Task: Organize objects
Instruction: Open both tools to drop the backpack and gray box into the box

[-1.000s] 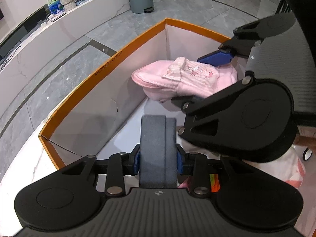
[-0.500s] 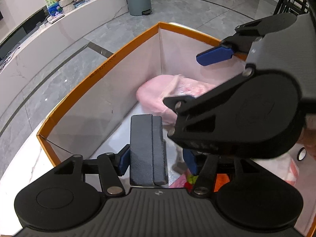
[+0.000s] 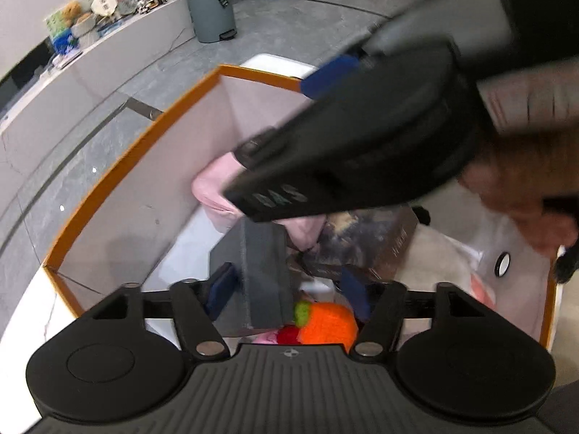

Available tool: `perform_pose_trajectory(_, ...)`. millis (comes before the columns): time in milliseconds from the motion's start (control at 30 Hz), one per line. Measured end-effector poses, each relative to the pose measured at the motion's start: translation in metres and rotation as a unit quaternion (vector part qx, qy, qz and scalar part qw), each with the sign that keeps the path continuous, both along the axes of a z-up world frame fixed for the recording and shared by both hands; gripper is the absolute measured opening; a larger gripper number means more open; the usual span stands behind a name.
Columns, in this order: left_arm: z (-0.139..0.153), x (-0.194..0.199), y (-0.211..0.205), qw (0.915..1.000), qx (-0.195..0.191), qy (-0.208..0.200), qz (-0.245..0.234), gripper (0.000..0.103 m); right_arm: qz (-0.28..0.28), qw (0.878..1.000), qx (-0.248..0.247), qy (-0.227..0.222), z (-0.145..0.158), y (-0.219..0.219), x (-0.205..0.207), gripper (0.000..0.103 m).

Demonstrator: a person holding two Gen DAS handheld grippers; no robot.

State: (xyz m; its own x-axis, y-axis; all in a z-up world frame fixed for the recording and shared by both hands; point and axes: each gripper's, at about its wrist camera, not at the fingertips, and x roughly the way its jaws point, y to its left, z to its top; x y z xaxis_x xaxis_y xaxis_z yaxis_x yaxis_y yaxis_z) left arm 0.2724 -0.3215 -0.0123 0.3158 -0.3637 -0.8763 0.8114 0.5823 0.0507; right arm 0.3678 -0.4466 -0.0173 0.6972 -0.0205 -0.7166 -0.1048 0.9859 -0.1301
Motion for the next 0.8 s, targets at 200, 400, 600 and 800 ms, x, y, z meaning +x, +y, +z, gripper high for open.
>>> perform_pose_trajectory(200, 0.005, -0.002, 0.001, 0.9996, -0.019, 0.019, 0.002, 0.074, 0.005, 1.000, -0.002, 0.003, 0.002, -0.002, -0.007, 0.067)
perform_pose_trajectory(400, 0.004, 0.016, 0.010, 0.9919, -0.076, 0.099, 0.024, 0.064, -0.007, 1.000, 0.012, -0.004, 0.003, -0.003, -0.007, 0.067)
perform_pose_trajectory(600, -0.021, 0.018, 0.004, 0.9877, -0.076, 0.132, 0.038, 0.052, -0.005, 1.000, 0.018, -0.008, 0.008, -0.005, -0.011, 0.067)
perform_pose_trajectory(800, 0.006, 0.017, 0.016, 0.9843, -0.131, 0.117, 0.023, 0.060, -0.021, 1.000, 0.015, -0.016, 0.009, -0.012, -0.011, 0.068)
